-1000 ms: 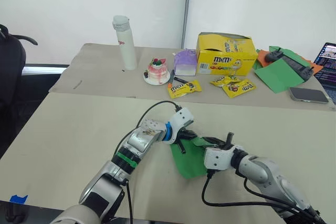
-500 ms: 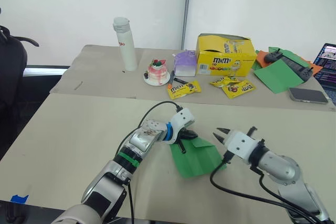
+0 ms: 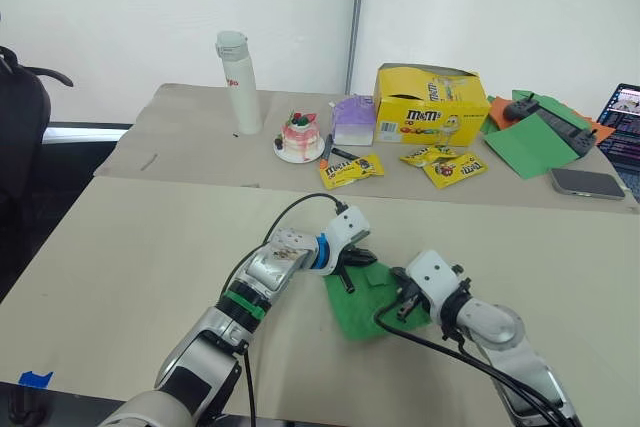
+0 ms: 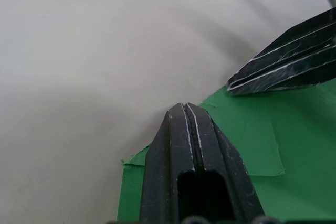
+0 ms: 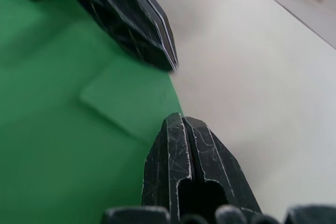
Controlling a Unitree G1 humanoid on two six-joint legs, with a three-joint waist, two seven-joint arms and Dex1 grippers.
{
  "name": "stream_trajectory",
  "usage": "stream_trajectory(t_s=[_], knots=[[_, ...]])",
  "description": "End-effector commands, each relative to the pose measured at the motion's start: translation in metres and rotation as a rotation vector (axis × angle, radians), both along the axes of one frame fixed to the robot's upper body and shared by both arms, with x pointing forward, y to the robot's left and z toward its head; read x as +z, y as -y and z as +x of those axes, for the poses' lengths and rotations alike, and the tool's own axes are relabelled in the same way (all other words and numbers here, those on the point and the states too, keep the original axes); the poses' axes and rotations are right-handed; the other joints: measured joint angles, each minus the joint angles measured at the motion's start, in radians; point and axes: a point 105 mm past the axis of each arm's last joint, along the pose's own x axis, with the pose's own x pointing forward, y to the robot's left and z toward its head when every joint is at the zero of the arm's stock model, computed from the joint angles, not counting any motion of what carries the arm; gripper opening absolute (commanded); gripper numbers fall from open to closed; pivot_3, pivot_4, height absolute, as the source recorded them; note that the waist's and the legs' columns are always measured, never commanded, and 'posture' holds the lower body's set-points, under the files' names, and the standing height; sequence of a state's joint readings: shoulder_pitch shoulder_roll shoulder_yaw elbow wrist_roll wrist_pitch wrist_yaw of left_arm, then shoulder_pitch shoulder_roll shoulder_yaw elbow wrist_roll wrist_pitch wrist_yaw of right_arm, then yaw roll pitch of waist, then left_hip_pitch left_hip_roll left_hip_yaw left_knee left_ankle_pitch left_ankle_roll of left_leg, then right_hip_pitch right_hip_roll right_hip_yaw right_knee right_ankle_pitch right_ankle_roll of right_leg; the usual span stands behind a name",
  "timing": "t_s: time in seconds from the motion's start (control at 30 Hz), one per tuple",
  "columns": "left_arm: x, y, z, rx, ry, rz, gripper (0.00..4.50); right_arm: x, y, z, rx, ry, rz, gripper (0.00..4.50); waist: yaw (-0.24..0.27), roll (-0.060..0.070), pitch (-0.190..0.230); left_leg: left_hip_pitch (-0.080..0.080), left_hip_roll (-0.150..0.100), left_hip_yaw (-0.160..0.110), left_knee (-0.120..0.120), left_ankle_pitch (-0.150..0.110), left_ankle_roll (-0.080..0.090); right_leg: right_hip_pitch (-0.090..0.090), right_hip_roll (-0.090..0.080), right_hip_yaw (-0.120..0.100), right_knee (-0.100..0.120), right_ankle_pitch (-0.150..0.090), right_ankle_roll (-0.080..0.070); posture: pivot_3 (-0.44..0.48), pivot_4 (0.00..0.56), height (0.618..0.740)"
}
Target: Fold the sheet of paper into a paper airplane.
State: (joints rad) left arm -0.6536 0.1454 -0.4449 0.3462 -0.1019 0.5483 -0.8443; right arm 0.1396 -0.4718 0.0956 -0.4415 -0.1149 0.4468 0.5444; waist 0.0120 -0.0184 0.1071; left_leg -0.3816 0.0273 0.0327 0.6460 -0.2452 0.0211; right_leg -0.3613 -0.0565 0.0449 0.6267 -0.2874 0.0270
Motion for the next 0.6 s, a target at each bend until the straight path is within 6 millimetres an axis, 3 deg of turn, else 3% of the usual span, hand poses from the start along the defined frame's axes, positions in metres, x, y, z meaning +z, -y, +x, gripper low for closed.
stream_trajectory(t_s=[0.03, 0.23, 0.33, 0.43, 0.6], knots=[[-0.021, -0.005, -0.006, -0.013, -0.056, 0.076, 0.0, -0.008, 0.031, -0.009, -0.109, -0.06, -0.024, 0.01, 0.001, -0.001, 0.0, 0.0, 0.0, 0.0, 0.0, 0.0, 0.0, 0.0, 0.0, 0.0, 0.0, 0.0, 0.0, 0.0, 0.15, 0.74], [-0.022, -0.001, -0.009, -0.042, -0.061, 0.076, 0.0, 0.017, 0.054, -0.008, -0.163, 0.013, -0.007, 0.01, 0.0, -0.002, 0.001, 0.0, 0.0, 0.0, 0.0, 0.0, 0.0, 0.001, 0.0, 0.0, 0.0, 0.0, 0.0, 0.0, 0.15, 0.74], [-0.022, 0.0, -0.01, -0.048, -0.063, 0.074, 0.0, 0.041, 0.043, 0.0, -0.121, 0.079, 0.08, 0.01, -0.001, -0.002, 0.001, 0.0, 0.0, 0.0, 0.0, 0.0, 0.0, 0.0, 0.0, 0.0, 0.0, 0.0, 0.0, 0.0, 0.15, 0.74], [-0.022, 0.0, -0.01, -0.048, -0.063, 0.072, 0.0, 0.049, 0.03, 0.007, -0.087, 0.092, 0.139, 0.01, -0.002, -0.002, 0.001, -0.001, 0.0, 0.0, 0.0, 0.0, 0.0, 0.0, 0.0, 0.0, 0.0, 0.0, 0.0, 0.0, 0.15, 0.74], [-0.019, -0.001, -0.011, -0.024, -0.08, 0.045, 0.0, 0.035, 0.0, 0.018, -0.016, 0.017, 0.191, 0.01, -0.001, -0.001, 0.0, -0.002, 0.0, -0.001, 0.0, 0.0, 0.0, -0.001, 0.0, 0.0, 0.0, 0.0, 0.001, 0.0, 0.15, 0.74]])
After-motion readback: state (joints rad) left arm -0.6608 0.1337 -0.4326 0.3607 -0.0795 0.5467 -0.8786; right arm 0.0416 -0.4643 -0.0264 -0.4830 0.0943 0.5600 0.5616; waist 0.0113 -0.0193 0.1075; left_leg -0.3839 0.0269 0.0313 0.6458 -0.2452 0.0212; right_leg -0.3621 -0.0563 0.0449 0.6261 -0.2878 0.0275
